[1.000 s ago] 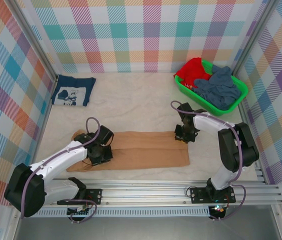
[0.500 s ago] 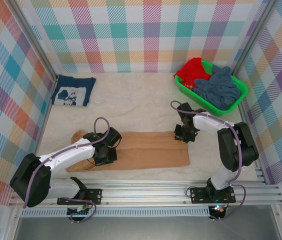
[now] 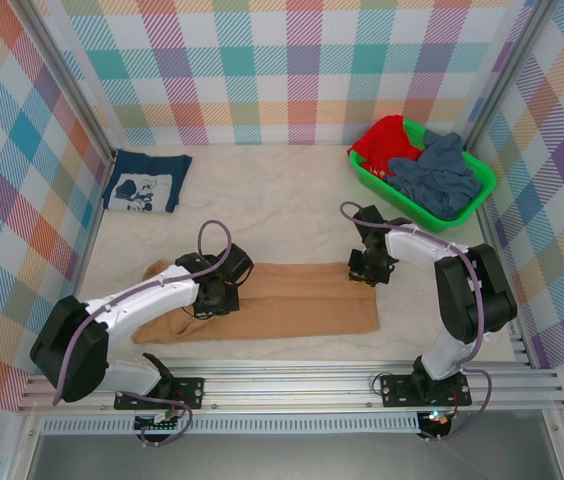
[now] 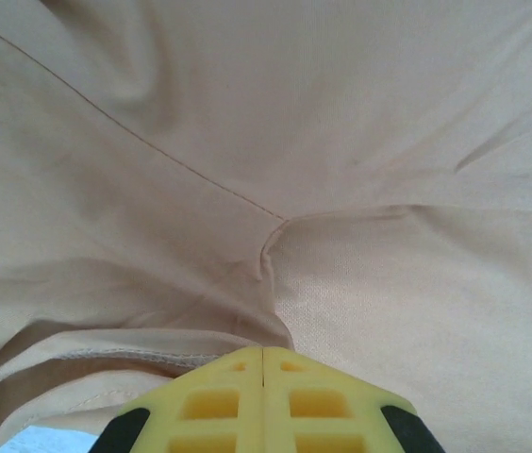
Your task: Fold and stack the t-shirts
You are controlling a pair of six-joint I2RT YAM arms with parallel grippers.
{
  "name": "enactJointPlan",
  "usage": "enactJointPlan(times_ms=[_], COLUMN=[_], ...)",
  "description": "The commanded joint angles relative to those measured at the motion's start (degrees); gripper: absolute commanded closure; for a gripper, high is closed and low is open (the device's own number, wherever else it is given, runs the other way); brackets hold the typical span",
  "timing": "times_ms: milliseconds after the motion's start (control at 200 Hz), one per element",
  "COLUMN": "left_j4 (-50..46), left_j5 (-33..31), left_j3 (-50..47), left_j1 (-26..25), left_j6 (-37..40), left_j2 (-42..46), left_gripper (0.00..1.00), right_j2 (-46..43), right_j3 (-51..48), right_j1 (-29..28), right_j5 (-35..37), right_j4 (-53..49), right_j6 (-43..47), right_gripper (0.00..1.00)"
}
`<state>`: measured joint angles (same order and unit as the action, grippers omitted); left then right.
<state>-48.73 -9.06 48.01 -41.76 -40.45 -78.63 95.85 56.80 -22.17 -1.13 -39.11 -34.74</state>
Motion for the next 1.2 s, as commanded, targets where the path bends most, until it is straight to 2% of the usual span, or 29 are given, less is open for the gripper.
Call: enactJointPlan(times_ms=[0,205,365,510,675,820,890,955,1075,1155,1195], left_j4=[0.5,0.8,0.4,0.5,1.2,1.9,1.0,-0.5,-3.6,-0.3,3.0], left_j5=[-0.1,1.7,2.8,4.6,6.7,8.8,8.0,6.6,4.7,5.3,6.3], left_j3=[-0.8,-1.1,-0.8,-0.7,0.5,1.4,2.5,3.5,5.0,6.1,6.3], left_j1=[-1.5,-4.2,-5.8,-6.2,-6.2,-4.3,-0.8,4.7,22.2,32.1,36.9], left_j6=[0.4,-1.1,-4.1,-5.9,-6.2,-7.5,-8.8,-9.6,-8.7,-4.1,-2.4], left_j2=[-1.8,-3.9,-3.8,-3.7,-2.2,3.7,7.5,9.9,7.3,3.1,1.0], left_gripper=[1.00,1.00,0.82,0.76,0.78,0.79,0.77,0.72,0.71,0.61,0.60], right_j2=[0.3,1.0,1.7,2.1,2.2,1.0,0.6,0.8,3.1,4.8,5.4], right_j3=[0.8,1.4,2.0,2.3,2.4,2.7,2.9,3.2,5.3,7.7,8.6], right_j1=[-0.4,-0.4,-0.4,-0.4,-0.4,-0.4,-0.3,-0.2,0.2,0.8,1.4], right_j5=[0.2,0.2,0.3,0.2,0.6,2.0,2.3,1.8,0.9,0.7,0.7], right_j4=[-1.4,-1.5,-1.5,-1.4,-1.7,-1.9,-1.4,-0.7,0.5,0.4,0.2], right_j6=[-0.5,-0.3,-0.2,-0.1,-0.1,0.3,0.4,0.7,1.3,1.7,1.6], right_gripper=[0.83,0.83,0.83,0.84,0.84,0.84,0.83,0.83,0.83,0.80,0.79])
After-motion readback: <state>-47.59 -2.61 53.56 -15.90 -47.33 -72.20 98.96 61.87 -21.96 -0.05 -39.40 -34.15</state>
